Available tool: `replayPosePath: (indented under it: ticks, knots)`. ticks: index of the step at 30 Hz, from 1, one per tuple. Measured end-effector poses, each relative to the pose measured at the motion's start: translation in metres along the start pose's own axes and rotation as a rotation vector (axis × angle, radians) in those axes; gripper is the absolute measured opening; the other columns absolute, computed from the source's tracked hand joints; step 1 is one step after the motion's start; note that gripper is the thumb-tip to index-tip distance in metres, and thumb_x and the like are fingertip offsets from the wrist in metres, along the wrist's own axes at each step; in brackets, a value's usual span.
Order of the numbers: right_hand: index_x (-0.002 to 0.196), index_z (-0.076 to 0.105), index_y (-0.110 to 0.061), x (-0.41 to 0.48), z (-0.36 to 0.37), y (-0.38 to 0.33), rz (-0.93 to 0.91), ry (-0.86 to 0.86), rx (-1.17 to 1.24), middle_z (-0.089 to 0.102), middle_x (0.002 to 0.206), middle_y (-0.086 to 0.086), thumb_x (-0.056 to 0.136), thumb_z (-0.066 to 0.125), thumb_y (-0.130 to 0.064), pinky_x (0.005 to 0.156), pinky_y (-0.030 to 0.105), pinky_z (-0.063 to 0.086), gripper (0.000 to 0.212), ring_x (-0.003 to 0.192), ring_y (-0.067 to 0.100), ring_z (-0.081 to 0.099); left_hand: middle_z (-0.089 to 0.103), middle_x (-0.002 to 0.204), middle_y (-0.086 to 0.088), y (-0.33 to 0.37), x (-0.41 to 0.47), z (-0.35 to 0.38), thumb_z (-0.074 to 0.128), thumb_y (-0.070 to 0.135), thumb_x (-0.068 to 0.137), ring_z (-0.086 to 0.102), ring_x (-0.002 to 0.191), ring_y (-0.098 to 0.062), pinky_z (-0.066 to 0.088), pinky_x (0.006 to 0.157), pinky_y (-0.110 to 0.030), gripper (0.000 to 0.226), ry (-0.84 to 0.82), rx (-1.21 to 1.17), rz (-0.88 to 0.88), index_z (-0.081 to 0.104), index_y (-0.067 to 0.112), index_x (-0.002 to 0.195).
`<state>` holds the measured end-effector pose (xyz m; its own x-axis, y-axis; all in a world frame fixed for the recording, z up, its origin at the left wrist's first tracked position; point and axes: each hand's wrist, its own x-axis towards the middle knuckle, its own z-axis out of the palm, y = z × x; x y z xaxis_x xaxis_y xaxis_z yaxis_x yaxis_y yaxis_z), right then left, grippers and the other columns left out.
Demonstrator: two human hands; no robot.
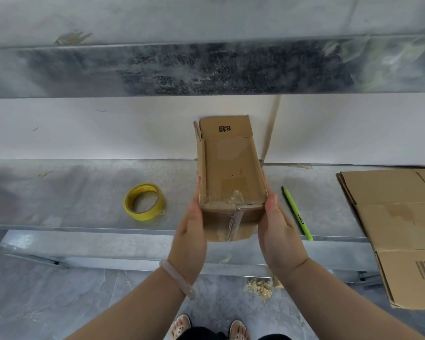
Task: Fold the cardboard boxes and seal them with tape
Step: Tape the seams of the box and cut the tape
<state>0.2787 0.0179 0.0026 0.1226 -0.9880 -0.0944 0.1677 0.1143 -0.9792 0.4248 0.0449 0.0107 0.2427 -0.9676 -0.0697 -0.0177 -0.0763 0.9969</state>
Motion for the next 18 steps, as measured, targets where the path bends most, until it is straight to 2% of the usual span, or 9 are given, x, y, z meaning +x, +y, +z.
replayPosePath:
  ticks: [2, 4, 6, 7, 9, 11, 13, 16, 18]
  knots:
    - [0.146, 0.042, -0.031, -0.002, -0.001, -0.006, 0.021, 0.015, 0.052, 0.056, 0.139, -0.012, 0.104, 0.023, -0.046, 0.118, 0.04, 0.027, 0.049, 0.134, 0.004, 0.045, 0.062, 0.13, 0.009, 0.006, 0.001, -0.007, 0.022, 0.053, 0.097, 0.049, 0.127, -0.003, 0.038, 0.103, -0.017, 0.058, -0.063, -0.068, -0.031, 0.052, 0.024, 0.137]
    - [0.145, 0.044, -0.03, -0.006, 0.001, -0.015, 0.03, 0.008, 0.06, 0.06, 0.134, -0.013, 0.105, 0.02, -0.046, 0.115, 0.035, 0.032, 0.049, 0.128, 0.002, 0.05, 0.06, 0.131, 0.011, 0.019, -0.001, -0.007, 0.031, 0.057, 0.093, 0.05, 0.127, -0.004, 0.038, 0.108, -0.027, 0.057, -0.102, -0.138, 0.017, 0.052, 0.026, 0.136]
    - [0.139, 0.05, -0.033, -0.009, 0.009, -0.026, -0.011, 0.019, -0.022, 0.064, 0.126, -0.017, 0.1, 0.036, -0.051, 0.105, 0.026, 0.042, 0.045, 0.12, -0.002, 0.056, 0.066, 0.12, 0.013, 0.03, -0.001, 0.0, 0.051, 0.048, 0.091, 0.059, 0.114, -0.002, 0.049, 0.095, -0.023, 0.041, -0.067, -0.122, 0.077, 0.055, 0.03, 0.128]
    - [0.135, 0.053, -0.034, -0.01, 0.015, -0.031, -0.037, 0.041, -0.061, 0.067, 0.119, -0.018, 0.097, 0.048, -0.046, 0.097, 0.023, 0.048, 0.039, 0.113, -0.002, 0.06, 0.068, 0.114, 0.013, 0.034, 0.0, 0.004, 0.061, 0.043, 0.086, 0.063, 0.108, -0.003, 0.052, 0.089, -0.023, 0.039, -0.036, -0.083, 0.104, 0.056, 0.033, 0.124]
    - [0.124, 0.058, -0.038, -0.008, 0.024, -0.034, -0.082, 0.108, -0.155, 0.071, 0.106, -0.017, 0.092, 0.064, -0.029, 0.087, 0.027, 0.055, 0.034, 0.099, 0.0, 0.066, 0.07, 0.106, 0.013, 0.034, 0.003, 0.011, 0.07, 0.037, 0.08, 0.066, 0.099, -0.004, 0.054, 0.083, -0.026, 0.04, 0.041, -0.004, 0.111, 0.059, 0.035, 0.119]
    - [0.116, 0.059, -0.043, -0.006, 0.027, -0.034, -0.11, 0.163, -0.226, 0.071, 0.099, -0.019, 0.092, 0.063, -0.022, 0.084, 0.029, 0.058, 0.033, 0.093, 0.0, 0.068, 0.07, 0.099, 0.02, 0.033, 0.004, 0.015, 0.067, 0.025, 0.086, 0.065, 0.093, 0.002, 0.051, 0.077, -0.014, 0.029, 0.095, 0.061, 0.115, 0.06, 0.038, 0.112]
    - [0.121, 0.059, -0.039, -0.006, 0.026, -0.03, -0.143, 0.18, -0.261, 0.071, 0.101, -0.016, 0.096, 0.056, -0.021, 0.086, 0.034, 0.057, 0.031, 0.096, 0.003, 0.067, 0.068, 0.099, 0.025, 0.029, 0.002, 0.016, 0.057, 0.025, 0.093, 0.063, 0.094, 0.005, 0.047, 0.073, -0.008, 0.024, 0.114, 0.116, 0.129, 0.059, 0.042, 0.109]
    - [0.131, 0.057, -0.028, -0.007, 0.023, -0.022, -0.201, 0.188, -0.322, 0.069, 0.108, -0.017, 0.101, 0.043, -0.028, 0.091, 0.035, 0.055, 0.033, 0.104, 0.004, 0.064, 0.067, 0.109, 0.015, 0.021, 0.001, 0.014, 0.041, 0.04, 0.09, 0.061, 0.104, -0.002, 0.052, 0.087, -0.026, 0.04, 0.135, 0.193, 0.161, 0.058, 0.032, 0.126]
    - [0.133, 0.057, -0.023, -0.008, 0.022, -0.019, -0.195, 0.204, -0.256, 0.069, 0.111, -0.015, 0.105, 0.036, -0.027, 0.091, 0.026, 0.053, 0.035, 0.107, 0.003, 0.063, 0.066, 0.114, 0.011, 0.019, 0.002, 0.013, 0.037, 0.04, 0.092, 0.06, 0.107, -0.003, 0.051, 0.092, -0.03, 0.047, 0.159, 0.19, 0.153, 0.056, 0.024, 0.131]
